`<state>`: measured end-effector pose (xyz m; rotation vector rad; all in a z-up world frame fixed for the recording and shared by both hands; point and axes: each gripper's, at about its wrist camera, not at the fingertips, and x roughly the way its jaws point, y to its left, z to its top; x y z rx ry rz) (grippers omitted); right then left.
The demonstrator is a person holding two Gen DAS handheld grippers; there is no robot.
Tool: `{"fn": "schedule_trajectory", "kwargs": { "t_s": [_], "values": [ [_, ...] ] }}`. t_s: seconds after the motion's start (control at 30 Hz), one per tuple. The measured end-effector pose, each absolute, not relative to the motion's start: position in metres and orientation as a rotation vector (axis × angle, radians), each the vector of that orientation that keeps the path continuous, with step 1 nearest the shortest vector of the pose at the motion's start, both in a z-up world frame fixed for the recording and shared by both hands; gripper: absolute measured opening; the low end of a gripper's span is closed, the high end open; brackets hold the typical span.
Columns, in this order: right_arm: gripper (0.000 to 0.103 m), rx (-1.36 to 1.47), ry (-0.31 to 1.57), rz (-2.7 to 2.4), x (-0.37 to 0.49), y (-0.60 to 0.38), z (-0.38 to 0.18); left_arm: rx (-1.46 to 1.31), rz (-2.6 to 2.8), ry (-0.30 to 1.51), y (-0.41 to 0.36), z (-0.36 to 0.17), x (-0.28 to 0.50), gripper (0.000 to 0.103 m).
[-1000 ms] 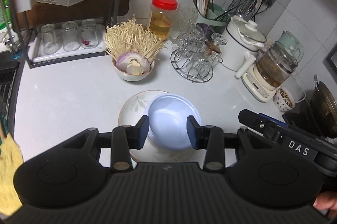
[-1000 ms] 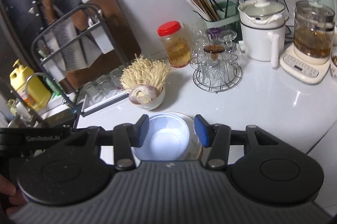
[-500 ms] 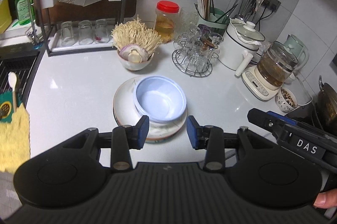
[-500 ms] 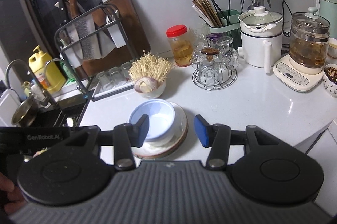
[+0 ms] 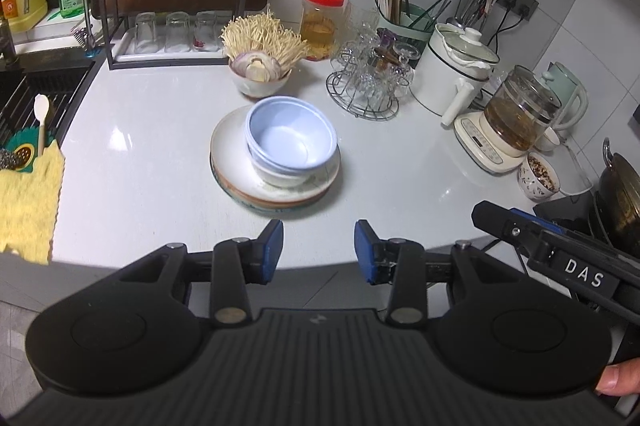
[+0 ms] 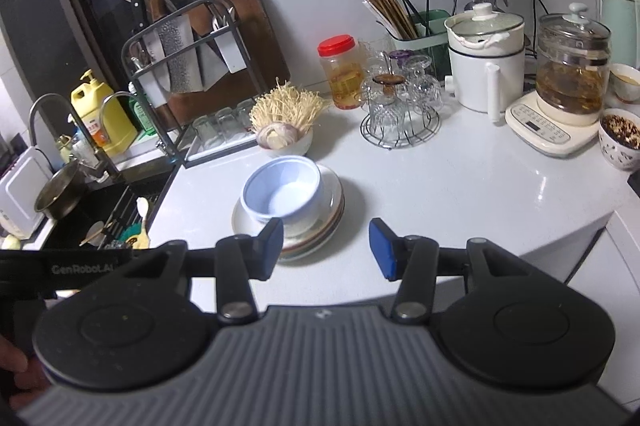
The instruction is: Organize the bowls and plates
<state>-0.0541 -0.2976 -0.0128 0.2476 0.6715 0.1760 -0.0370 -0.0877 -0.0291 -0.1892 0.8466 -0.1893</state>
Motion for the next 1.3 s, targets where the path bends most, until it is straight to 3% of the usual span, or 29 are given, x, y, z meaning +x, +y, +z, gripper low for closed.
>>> {"fn": "schedule_trajectory", "kwargs": {
  "t_s": [0.13,0.37,0.53,0.97,1.3],
  "values": [
    [0.051,0.244,0.673,0.172,-0.067,-0.301,-0.013,-0.19,-0.181,0.839,-0.089,-0.028,-0.055,0.047],
    [0.051,0.228,0.659,0.161,-0.081,-0.306,-0.01,-0.167,-0.164,0.826,-0.094,-0.026,-0.074,0.071],
    [0.065,0.224,0.635,0.138,-0.088,-0.314,-0.007,-0.159,-0.156,0.824,-0.094,-0.026,-0.079,0.085],
    [0.066,0.221,0.65,0.168,-0.095,-0.315,-0.008,-0.104,-0.127,0.761,-0.091,-0.007,-0.101,0.093],
    [0.066,0.218,0.655,0.17,-0.106,-0.31,-0.008,-0.077,-0.107,0.752,-0.091,-0.001,-0.115,0.093]
  ]
}}
